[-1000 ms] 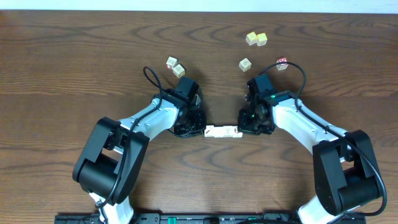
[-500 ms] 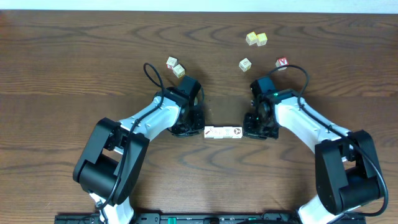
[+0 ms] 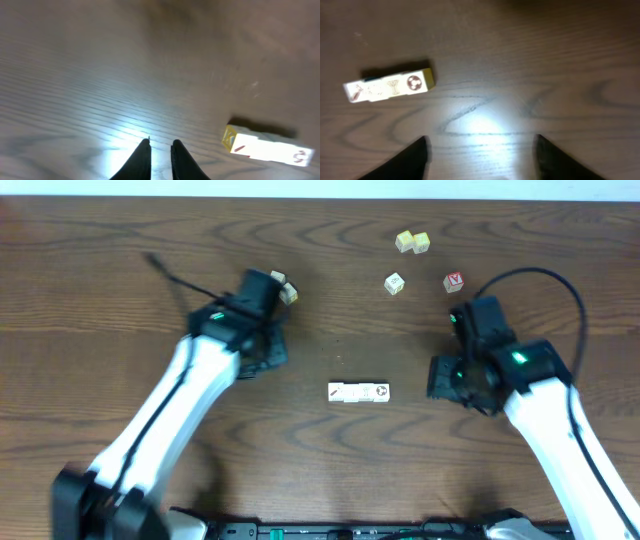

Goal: Lift 4 blocks

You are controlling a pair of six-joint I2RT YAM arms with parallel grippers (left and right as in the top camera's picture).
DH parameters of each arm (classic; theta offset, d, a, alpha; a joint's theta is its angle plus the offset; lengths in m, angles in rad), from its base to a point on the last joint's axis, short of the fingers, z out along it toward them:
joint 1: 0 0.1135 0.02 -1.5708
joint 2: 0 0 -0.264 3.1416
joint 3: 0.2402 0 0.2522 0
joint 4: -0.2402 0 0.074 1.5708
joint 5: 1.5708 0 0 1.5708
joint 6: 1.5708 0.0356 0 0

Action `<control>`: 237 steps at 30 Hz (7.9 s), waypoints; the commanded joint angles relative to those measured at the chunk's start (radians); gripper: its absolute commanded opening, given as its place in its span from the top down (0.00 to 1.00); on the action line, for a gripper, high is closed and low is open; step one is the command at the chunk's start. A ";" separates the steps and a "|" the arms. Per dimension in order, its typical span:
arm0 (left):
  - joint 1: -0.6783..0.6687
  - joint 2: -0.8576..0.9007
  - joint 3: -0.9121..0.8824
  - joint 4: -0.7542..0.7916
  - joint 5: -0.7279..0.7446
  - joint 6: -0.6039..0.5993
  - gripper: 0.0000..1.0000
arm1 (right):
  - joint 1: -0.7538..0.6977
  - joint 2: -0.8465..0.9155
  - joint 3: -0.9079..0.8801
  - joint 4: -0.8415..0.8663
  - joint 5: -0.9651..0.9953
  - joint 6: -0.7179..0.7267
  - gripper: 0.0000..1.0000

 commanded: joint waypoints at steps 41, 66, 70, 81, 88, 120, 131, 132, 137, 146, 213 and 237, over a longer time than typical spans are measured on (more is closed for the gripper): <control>0.080 -0.268 0.024 -0.023 -0.062 -0.001 0.24 | -0.293 -0.795 -0.296 0.265 -0.106 -0.338 0.01; 0.080 -0.268 0.024 -0.023 -0.062 -0.001 0.24 | -0.295 -1.292 -1.104 1.096 -0.136 -0.338 0.01; 0.080 -0.268 0.024 -0.023 -0.062 -0.001 0.24 | -0.295 -1.292 -1.128 1.134 -0.143 -0.377 0.01; 0.080 -0.268 0.024 -0.023 -0.062 -0.001 0.24 | -0.295 -1.292 -1.128 1.084 -0.140 -0.397 0.01; 0.080 -0.268 0.024 -0.023 -0.062 0.000 0.24 | -0.295 -1.292 -1.128 1.084 -0.140 -0.397 0.01; 0.080 -0.273 0.019 -0.049 -0.073 0.080 0.24 | -0.295 -1.292 -1.128 1.084 -0.140 -0.397 0.01; 0.179 -0.635 -0.336 0.130 0.222 0.594 0.24 | -0.295 -1.292 -1.128 1.084 -0.140 -0.397 0.01; 0.189 -0.659 -0.360 0.151 0.234 0.605 0.24 | -0.295 -1.292 -1.128 1.084 -0.140 -0.397 0.01; 0.249 -0.974 -0.639 0.388 0.238 0.603 0.24 | -0.295 -1.292 -1.128 1.084 -0.140 -0.397 0.01; 0.307 -1.322 -0.922 0.653 0.351 0.716 0.24 | -0.295 -1.292 -1.128 1.084 -0.140 -0.397 0.01; 0.338 -1.526 -1.234 0.819 -0.032 0.508 0.24 | -0.295 -1.292 -1.128 1.084 -0.140 -0.397 0.01; 0.338 -1.526 -1.234 0.819 -0.032 0.508 0.24 | -0.295 -1.292 -1.128 1.084 -0.140 -0.397 0.01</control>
